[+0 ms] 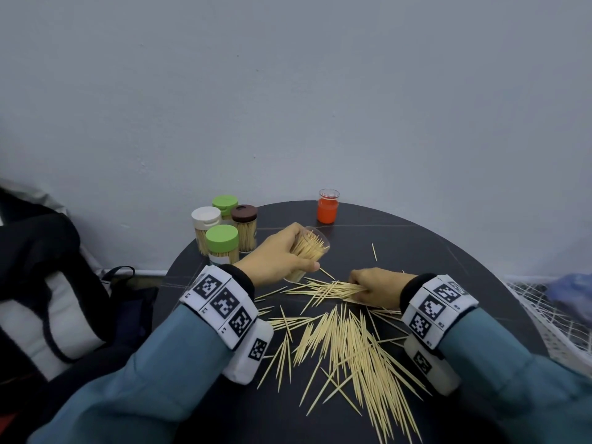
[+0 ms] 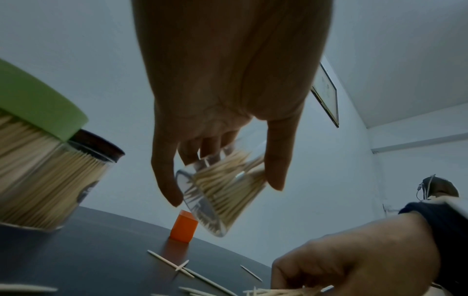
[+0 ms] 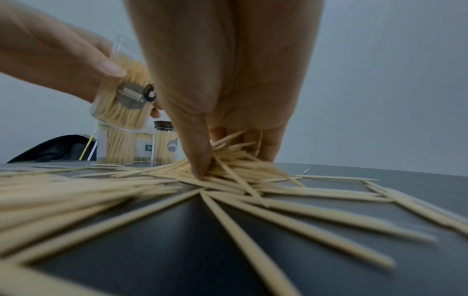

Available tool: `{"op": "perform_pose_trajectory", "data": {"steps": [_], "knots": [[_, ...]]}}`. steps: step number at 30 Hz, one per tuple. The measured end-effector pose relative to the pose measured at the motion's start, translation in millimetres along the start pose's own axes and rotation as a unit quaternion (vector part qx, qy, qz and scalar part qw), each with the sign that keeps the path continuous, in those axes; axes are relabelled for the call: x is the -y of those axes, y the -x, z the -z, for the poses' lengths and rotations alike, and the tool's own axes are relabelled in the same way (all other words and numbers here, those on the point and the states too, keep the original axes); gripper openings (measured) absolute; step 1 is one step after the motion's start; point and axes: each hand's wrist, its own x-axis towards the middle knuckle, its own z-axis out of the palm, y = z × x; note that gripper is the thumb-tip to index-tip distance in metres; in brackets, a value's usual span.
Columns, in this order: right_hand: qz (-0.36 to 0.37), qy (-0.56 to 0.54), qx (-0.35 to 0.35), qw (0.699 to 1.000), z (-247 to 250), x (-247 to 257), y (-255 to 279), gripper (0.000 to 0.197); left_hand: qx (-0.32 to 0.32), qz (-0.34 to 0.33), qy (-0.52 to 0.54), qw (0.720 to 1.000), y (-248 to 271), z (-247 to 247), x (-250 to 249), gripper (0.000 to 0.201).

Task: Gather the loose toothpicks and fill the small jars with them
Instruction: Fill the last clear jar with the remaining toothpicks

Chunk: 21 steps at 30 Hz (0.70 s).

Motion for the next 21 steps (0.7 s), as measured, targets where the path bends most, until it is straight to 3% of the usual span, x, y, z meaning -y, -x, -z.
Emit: {"op": "perform_pose_trajectory", "data": {"steps": [21], "knots": [[-0.041,-0.046,-0.024,0.998,-0.4,-0.4,0.4,0.025,-0.002,-0.007,0.001,1.0,2.8,2.5,-6.3,0.037]]}}
